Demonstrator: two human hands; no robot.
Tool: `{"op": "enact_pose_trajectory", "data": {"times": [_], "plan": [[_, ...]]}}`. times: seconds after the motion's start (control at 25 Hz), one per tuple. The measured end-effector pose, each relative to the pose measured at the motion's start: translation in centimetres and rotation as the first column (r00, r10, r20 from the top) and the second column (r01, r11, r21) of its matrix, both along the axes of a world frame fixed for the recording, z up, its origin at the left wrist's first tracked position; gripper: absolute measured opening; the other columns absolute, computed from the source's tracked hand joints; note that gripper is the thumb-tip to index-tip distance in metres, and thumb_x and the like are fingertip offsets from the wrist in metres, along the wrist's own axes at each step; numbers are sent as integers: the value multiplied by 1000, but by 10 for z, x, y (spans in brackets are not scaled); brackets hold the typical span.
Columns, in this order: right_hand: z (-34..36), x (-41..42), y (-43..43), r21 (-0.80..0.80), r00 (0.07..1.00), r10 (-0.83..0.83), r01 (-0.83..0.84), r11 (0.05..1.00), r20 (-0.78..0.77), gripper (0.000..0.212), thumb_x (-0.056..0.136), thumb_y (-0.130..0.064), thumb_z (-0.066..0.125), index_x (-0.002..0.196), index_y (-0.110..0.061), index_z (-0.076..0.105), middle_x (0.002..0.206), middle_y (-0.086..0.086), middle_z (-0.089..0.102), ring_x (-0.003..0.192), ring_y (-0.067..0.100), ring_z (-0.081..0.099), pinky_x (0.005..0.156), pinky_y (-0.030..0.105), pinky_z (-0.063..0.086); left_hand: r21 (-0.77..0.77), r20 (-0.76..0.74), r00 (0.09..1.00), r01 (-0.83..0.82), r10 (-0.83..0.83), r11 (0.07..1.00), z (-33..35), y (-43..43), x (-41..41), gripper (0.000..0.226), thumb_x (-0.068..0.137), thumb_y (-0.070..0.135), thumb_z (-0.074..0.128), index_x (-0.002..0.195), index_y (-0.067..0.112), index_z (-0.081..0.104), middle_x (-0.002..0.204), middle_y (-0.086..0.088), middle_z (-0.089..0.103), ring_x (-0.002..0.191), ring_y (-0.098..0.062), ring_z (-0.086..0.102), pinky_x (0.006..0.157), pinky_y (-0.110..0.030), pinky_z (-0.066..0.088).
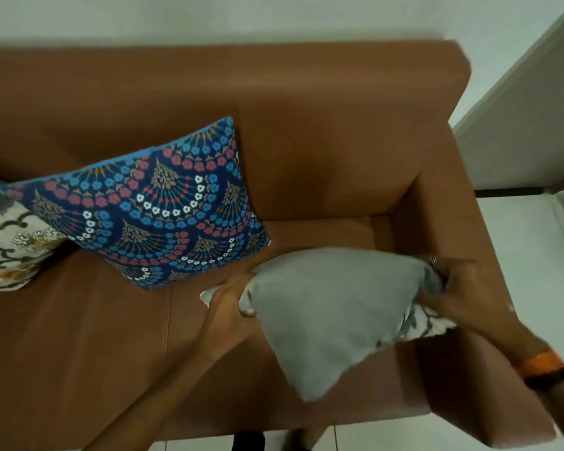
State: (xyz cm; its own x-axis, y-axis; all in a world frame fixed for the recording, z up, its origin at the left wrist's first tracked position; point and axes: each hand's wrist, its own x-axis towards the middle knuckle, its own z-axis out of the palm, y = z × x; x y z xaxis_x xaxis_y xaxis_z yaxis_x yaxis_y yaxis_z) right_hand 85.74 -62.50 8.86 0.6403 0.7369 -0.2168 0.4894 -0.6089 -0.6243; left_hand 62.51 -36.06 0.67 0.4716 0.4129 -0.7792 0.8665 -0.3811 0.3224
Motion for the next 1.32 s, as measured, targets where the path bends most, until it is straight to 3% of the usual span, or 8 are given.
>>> {"op": "enact_pose_trajectory", "data": {"times": [0.12,0.2,0.4,0.6,0.8,1.0,1.16,1.32], "plan": [[22,52,35,100,999,-15,11,995,44,48,84,7,70,119,-26,66,100,-19,69,94,-17,65,79,-6,42,-40,693,669,-337,269,941,30,-6,41,45,71,38,72,106,9,65,99,-12,70,94,-30,67,82,-44,55],[24,75,51,192,997,-70,64,979,28,48,92,4,57,127,-29,63,120,-10,67,118,4,64,96,0,40,59,846,511,-373,152,926,40,2,60,44,70,51,66,95,15,63,87,-4,67,79,-21,63,68,-35,50],[-21,76,57,241,966,-250,258,936,-63,60,95,4,55,148,-21,43,146,6,53,123,10,54,105,20,47,371,733,662,-195,-157,908,22,8,136,75,92,60,59,154,24,37,147,-3,52,135,-23,47,110,-46,42],[-54,54,48,146,944,-327,317,937,50,80,84,-8,66,156,-15,31,163,14,33,151,31,31,123,53,30,473,667,704,-146,-246,869,12,33,127,89,93,63,57,162,22,18,163,-5,30,152,-22,25,124,-57,22],[-49,-26,80,470,833,-493,340,814,252,49,81,0,59,128,-15,62,139,12,55,133,19,48,114,32,40,559,683,661,-201,-310,805,30,58,44,75,96,47,64,155,11,35,157,-11,38,150,-27,30,123,-59,24],[-21,-109,198,544,965,-189,61,837,183,31,90,-6,56,119,-12,66,122,11,68,113,24,65,93,34,53,808,504,741,-223,-443,546,59,181,-41,85,84,48,74,152,13,38,152,-18,43,149,-36,29,125,-61,15],[-17,-116,295,288,996,-69,51,956,51,73,93,-23,67,154,-3,32,155,19,42,141,29,42,113,23,31,659,262,917,58,-301,750,56,270,-63,138,56,64,87,162,22,8,149,-13,50,141,-34,44,120,-56,26],[-51,-101,342,-156,998,-63,59,986,-23,112,76,-27,86,158,0,15,157,23,40,147,37,35,123,55,23,563,365,905,-27,-219,826,35,323,-108,91,60,55,90,133,13,56,129,-12,65,122,-36,59,96,-51,47]]}}
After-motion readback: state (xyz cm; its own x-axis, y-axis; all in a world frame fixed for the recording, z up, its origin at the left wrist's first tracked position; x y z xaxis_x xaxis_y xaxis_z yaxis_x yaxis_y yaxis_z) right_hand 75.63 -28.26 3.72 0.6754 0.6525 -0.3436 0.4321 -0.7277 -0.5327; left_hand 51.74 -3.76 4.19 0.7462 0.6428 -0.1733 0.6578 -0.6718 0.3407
